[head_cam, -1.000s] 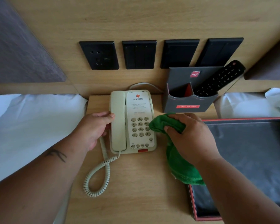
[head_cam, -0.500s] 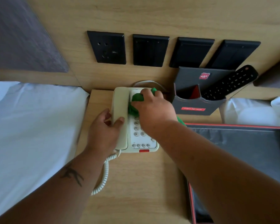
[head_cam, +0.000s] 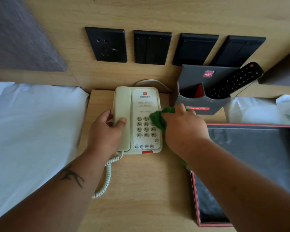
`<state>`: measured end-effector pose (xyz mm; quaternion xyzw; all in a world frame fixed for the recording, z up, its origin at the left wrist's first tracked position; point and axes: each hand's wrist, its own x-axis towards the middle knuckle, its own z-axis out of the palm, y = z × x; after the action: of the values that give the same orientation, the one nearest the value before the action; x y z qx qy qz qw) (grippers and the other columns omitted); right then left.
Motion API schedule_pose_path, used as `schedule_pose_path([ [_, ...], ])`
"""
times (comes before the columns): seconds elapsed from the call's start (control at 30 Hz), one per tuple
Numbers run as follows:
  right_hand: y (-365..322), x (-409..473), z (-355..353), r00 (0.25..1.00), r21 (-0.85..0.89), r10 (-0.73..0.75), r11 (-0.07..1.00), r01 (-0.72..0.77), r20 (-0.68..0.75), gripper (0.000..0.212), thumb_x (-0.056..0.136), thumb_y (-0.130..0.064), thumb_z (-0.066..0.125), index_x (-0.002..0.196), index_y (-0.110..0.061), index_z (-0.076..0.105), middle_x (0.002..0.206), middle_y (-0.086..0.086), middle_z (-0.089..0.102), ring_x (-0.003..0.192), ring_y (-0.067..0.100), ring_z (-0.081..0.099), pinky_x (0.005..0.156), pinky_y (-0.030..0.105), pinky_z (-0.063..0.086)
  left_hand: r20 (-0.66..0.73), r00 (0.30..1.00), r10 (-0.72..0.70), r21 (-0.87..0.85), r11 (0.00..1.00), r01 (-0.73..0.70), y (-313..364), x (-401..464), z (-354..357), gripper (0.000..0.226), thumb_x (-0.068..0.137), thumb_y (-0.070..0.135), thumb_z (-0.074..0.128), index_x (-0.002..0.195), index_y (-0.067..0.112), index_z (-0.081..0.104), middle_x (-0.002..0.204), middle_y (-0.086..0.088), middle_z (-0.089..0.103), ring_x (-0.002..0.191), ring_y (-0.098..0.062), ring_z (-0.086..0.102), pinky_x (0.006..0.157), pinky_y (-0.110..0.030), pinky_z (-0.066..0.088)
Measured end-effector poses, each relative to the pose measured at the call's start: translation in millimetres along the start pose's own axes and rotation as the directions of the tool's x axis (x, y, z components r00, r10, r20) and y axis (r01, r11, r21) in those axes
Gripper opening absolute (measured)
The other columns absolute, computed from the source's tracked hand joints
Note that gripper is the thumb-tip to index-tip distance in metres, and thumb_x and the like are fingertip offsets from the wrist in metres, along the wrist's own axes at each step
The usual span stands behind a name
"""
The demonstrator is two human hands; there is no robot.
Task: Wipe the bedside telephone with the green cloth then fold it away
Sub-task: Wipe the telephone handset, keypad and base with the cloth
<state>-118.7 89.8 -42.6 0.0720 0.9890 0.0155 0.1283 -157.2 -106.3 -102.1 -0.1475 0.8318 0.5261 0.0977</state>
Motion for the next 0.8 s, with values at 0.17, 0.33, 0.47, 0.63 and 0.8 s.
schedule_pose_path([
  [0.17, 3.2, -30.5, 14.2, 0.993, 0.097, 0.091, 0.99, -0.098, 0.073, 0.031, 0.088, -0.021, 0.047, 0.117, -0.027, 0.059, 0.105, 0.006, 0.041, 0.088, 0.03, 0.053, 0.054, 0.035, 0.043, -0.005, 1.0, 0.002, -0.014, 1.0, -0.002, -5.4, 1.5, 2.3, 0.073, 0.088, 0.046, 0.07, 0.152, 0.027, 0.039, 0.145, 0.001, 0.058, 0.122, -0.02, 0.06, 0.075, -0.024, 0.05],
  [0.33, 3.9, -63.1, 23.7, 0.994, 0.188, 0.06, 0.979, -0.077, 0.095, 0.035, 0.086, -0.026, 0.049, 0.117, -0.037, 0.059, 0.115, 0.002, 0.046, 0.095, 0.027, 0.052, 0.058, 0.033, 0.043, -0.006, 1.0, 0.0, -0.067, 0.998, 0.0, -9.6, 0.4, 2.7, 0.079, 0.084, 0.05, 0.071, 0.151, 0.023, 0.04, 0.145, 0.001, 0.059, 0.123, -0.017, 0.059, 0.087, -0.029, 0.049],
  [0.47, -2.6, -68.2, 14.2, 0.996, 0.277, 0.011, 0.961, 0.014, -0.088, 0.04, 0.082, -0.027, 0.059, 0.12, -0.04, 0.061, 0.115, -0.002, 0.051, 0.092, 0.025, 0.053, 0.053, 0.03, 0.043, 0.002, 0.997, -0.075, -0.155, 0.985, 0.075, -13.4, -7.9, -0.2, 0.087, 0.078, 0.059, 0.074, 0.15, 0.02, 0.043, 0.145, -0.002, 0.06, 0.12, -0.017, 0.061, 0.092, -0.032, 0.052],
  [0.63, -38.3, -54.1, 12.9, 0.978, 0.21, -0.16, 0.96, 0.186, -0.134, 0.041, 0.083, -0.019, 0.056, 0.121, -0.033, 0.06, 0.124, 0.005, 0.047, 0.095, 0.031, 0.046, 0.055, 0.034, 0.045, 0.012, 0.993, -0.12, -0.227, 0.967, 0.12, -16.0, -21.4, -6.5, 0.077, 0.083, 0.05, 0.075, 0.148, 0.02, 0.047, 0.141, -0.001, 0.063, 0.104, -0.008, 0.067, 0.075, -0.029, 0.062],
  [0.8, -45.4, -47.9, 20.0, 0.965, 0.125, -0.249, 0.958, 0.258, -0.082, 0.038, 0.087, -0.017, 0.047, 0.121, -0.029, 0.06, 0.124, 0.007, 0.044, 0.097, 0.032, 0.042, 0.054, 0.033, 0.037, -0.007, 0.989, -0.15, -0.243, 0.959, 0.144, -14.9, -25.3, -7.3, 0.073, 0.081, 0.046, 0.078, 0.145, 0.022, 0.051, 0.132, 0.004, 0.067, 0.102, -0.015, 0.071, 0.08, -0.046, 0.064],
])
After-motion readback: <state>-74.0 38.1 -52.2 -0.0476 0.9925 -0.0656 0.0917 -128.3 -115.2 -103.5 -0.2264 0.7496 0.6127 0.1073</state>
